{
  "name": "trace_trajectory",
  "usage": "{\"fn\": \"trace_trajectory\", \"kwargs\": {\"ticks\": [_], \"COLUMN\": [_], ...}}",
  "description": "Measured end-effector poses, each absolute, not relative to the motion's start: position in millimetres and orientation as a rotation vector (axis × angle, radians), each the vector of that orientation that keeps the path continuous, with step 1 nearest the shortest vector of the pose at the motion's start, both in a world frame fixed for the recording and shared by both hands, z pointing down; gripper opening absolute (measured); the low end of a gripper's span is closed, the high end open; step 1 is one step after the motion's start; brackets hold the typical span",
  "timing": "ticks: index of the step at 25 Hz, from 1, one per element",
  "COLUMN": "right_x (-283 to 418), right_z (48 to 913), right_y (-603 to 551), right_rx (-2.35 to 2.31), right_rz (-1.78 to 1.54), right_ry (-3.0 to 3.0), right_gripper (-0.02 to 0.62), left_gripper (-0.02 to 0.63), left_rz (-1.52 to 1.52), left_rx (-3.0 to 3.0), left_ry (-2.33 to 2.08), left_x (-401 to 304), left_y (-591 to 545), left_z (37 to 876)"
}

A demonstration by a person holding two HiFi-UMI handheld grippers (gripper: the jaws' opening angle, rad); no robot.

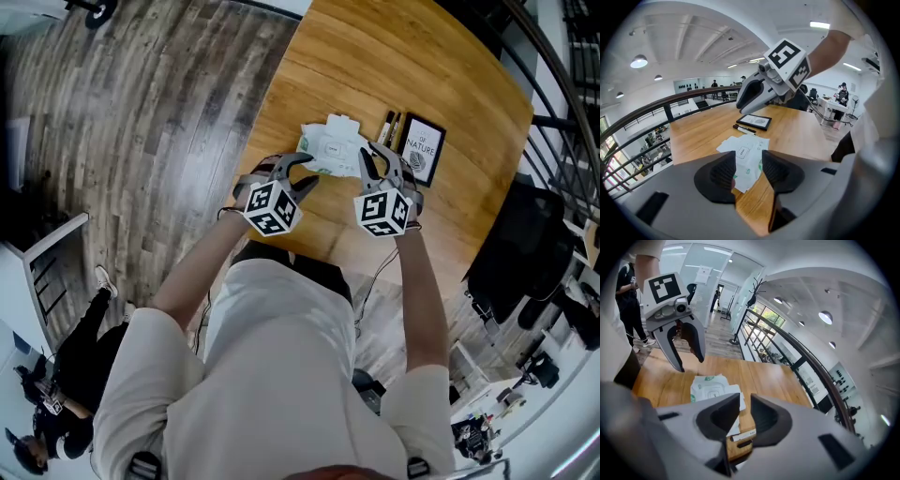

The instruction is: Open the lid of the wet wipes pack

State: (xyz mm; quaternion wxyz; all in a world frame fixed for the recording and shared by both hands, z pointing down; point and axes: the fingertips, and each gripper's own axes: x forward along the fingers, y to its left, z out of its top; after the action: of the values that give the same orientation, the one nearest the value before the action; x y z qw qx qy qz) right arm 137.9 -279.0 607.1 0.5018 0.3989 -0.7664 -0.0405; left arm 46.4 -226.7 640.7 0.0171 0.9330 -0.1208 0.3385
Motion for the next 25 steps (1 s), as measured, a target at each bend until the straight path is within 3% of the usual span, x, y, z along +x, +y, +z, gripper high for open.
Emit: {"fn": "trace_trajectory", "kwargs": {"ticks": [25], "right_x": [160], "right_z": [448], "right_y": [-100], "right_rx": [1.187], "right_rz": [-0.006], "right_ry": [-2.115], "right_gripper": [0.003], "left_gripper": [0.032], "left_rz": [0.689], "left_rx": [2.777], "left_ry": [-0.897], "left_x": [42], "left_y": [-107], "left_z": [472]}}
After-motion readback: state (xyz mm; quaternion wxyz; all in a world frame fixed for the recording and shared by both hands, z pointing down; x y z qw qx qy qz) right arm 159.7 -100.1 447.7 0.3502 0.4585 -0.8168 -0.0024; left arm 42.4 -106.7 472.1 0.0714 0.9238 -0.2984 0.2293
